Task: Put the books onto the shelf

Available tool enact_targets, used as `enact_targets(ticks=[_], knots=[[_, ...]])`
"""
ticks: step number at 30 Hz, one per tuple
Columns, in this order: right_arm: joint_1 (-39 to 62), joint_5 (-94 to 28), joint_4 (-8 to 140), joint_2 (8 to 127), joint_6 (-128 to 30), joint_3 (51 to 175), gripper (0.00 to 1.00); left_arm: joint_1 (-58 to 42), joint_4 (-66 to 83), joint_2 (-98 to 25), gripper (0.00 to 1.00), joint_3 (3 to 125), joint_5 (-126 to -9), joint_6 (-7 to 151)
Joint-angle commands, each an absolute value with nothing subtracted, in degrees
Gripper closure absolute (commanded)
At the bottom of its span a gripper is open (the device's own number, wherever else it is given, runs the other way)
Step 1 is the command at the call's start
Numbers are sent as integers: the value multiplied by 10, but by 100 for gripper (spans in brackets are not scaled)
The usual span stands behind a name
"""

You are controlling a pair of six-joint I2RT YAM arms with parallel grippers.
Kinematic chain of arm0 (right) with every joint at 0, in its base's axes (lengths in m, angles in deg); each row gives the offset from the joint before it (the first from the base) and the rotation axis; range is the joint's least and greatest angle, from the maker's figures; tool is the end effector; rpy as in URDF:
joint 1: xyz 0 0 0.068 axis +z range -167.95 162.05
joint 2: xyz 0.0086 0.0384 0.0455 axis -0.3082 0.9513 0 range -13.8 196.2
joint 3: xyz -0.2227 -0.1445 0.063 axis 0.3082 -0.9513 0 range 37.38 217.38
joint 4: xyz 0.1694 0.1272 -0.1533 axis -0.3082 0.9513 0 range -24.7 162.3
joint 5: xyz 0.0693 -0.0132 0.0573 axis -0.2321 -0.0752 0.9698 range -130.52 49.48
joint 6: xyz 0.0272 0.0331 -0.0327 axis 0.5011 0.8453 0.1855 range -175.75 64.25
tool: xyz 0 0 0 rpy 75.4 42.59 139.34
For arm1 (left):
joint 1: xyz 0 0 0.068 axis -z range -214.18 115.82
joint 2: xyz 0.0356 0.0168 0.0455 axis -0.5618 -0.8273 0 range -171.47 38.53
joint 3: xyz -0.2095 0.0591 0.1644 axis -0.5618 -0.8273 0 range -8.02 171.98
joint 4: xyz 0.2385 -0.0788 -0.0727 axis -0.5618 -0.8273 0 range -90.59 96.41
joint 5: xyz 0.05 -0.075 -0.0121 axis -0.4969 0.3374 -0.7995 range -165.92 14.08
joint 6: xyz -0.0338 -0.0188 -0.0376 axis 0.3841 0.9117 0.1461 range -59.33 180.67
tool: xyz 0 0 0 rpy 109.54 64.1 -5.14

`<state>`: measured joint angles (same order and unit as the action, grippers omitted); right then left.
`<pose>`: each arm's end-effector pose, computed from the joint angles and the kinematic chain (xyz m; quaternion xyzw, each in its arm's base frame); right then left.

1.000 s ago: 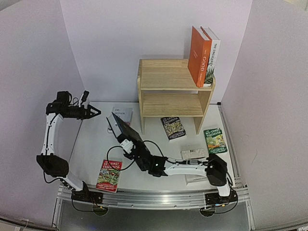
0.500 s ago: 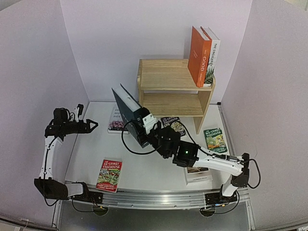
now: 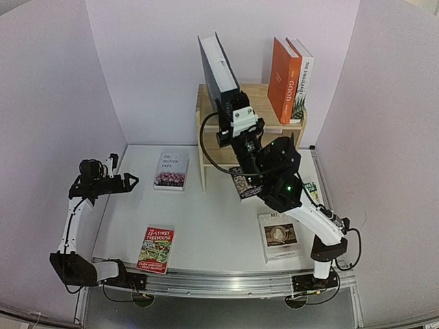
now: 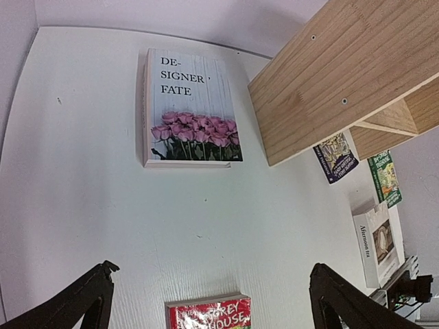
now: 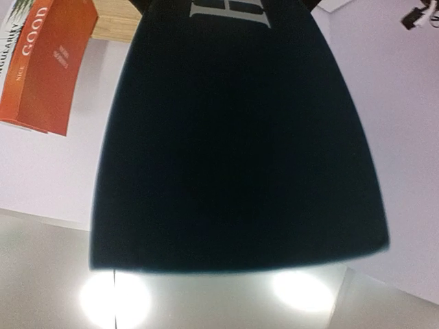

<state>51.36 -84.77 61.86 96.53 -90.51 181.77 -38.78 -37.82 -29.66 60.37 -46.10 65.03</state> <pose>0.1505 0.3281 0.6085 -0.1152 0.5183 0.0877 0.8428 0.2428 0.0017 0.3465 0.0307 0.8947 -0.2361 0.3778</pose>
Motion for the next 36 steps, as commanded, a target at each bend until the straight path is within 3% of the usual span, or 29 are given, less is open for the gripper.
enact_targets(ticks=[1, 13, 23, 33, 36], knots=[[432, -874, 610, 953, -939, 1774, 100, -388, -359, -272, 0, 581, -461, 649], [314, -830, 645, 925, -864, 1696, 100, -386, -385, -256, 0, 548, -462, 648], [208, -729, 720, 974, -749, 1772, 100, -385, -386, -254, 0, 548, -464, 646], [189, -730, 722, 1008, -739, 1809, 100, -385, -386, -249, 0, 536, -462, 646], [187, -729, 721, 1015, -737, 1818, 95, -385, -386, -248, 0, 540, -448, 649]])
